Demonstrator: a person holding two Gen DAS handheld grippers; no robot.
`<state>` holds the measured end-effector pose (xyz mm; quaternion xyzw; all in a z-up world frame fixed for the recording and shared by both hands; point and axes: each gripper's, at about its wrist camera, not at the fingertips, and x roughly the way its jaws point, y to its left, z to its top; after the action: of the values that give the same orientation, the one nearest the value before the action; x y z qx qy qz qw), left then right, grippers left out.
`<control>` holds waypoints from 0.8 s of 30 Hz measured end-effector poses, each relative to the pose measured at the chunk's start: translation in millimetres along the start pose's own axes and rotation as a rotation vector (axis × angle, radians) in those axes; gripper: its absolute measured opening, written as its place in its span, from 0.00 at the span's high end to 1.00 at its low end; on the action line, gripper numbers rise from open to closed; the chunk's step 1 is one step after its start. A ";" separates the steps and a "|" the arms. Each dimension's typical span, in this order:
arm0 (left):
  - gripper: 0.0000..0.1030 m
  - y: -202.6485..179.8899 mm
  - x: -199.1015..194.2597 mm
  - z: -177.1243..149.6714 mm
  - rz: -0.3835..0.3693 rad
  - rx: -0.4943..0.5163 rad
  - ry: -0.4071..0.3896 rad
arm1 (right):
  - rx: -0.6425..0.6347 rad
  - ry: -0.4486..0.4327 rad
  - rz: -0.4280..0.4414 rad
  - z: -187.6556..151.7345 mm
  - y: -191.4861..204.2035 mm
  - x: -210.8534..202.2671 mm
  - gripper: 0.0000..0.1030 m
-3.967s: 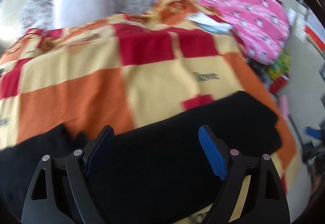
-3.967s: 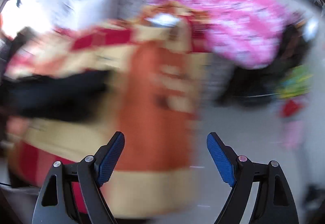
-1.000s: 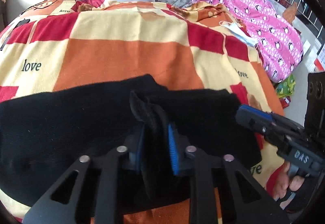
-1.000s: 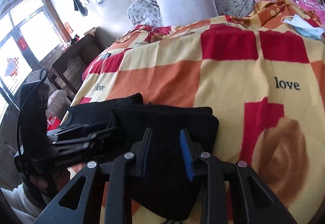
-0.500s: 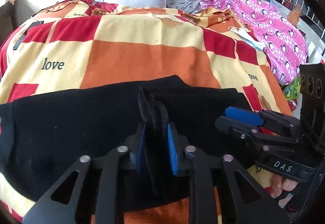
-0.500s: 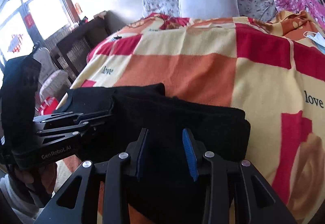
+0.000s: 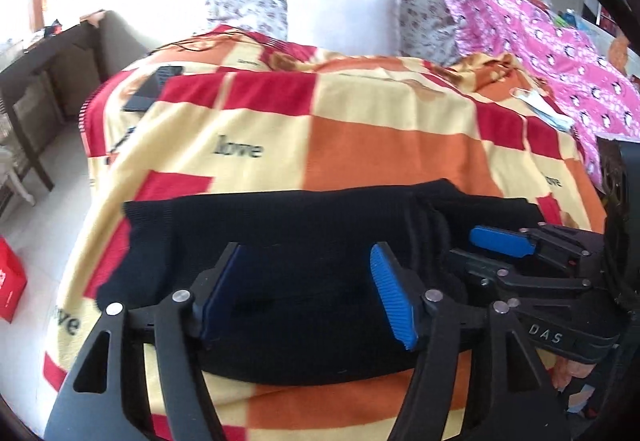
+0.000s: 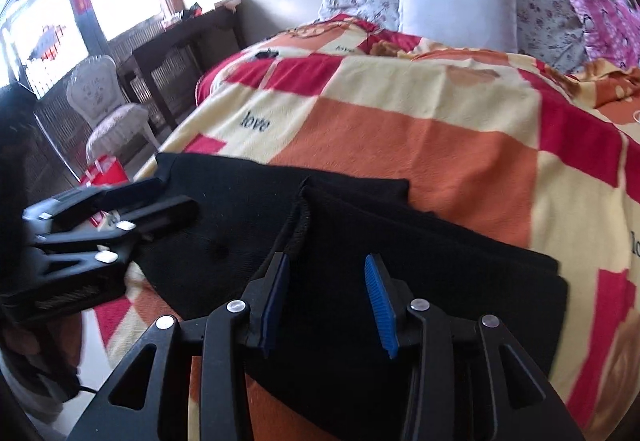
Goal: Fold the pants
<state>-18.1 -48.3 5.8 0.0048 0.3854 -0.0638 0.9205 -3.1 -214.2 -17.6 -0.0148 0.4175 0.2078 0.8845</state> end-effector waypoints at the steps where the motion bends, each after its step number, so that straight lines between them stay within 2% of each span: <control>1: 0.34 5.2 -1.0 -1.2 0.012 -0.011 -0.006 | -0.005 0.001 -0.007 0.9 2.5 -0.4 0.58; 6: 0.32 21.5 -4.4 -5.5 0.024 -0.053 -0.014 | -0.034 -0.010 0.005 7.2 13.4 -9.9 0.57; 10: 0.30 30.8 -6.8 -9.6 0.025 -0.077 -0.013 | -0.044 0.044 0.001 2.7 16.5 9.2 0.53; 12: 0.29 36.0 -7.4 -11.5 0.029 -0.089 -0.010 | -0.053 0.040 -0.006 4.3 19.7 7.1 0.50; 15: 0.29 46.8 -10.0 -14.7 0.032 -0.119 -0.003 | -0.060 0.020 0.029 15.9 25.8 -1.3 0.48; 17: 0.26 56.3 -13.7 -17.4 0.031 -0.147 -0.005 | -0.070 0.009 0.048 24.5 31.8 -1.3 0.42; 24: 0.23 83.0 -21.4 -29.1 0.041 -0.221 0.012 | -0.103 0.032 0.175 51.3 64.7 30.5 0.34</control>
<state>-43.5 38.1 -2.7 -0.0886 0.3955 -0.0019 0.9142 27.1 -134.0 2.6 -0.0271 0.4200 0.3053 0.8542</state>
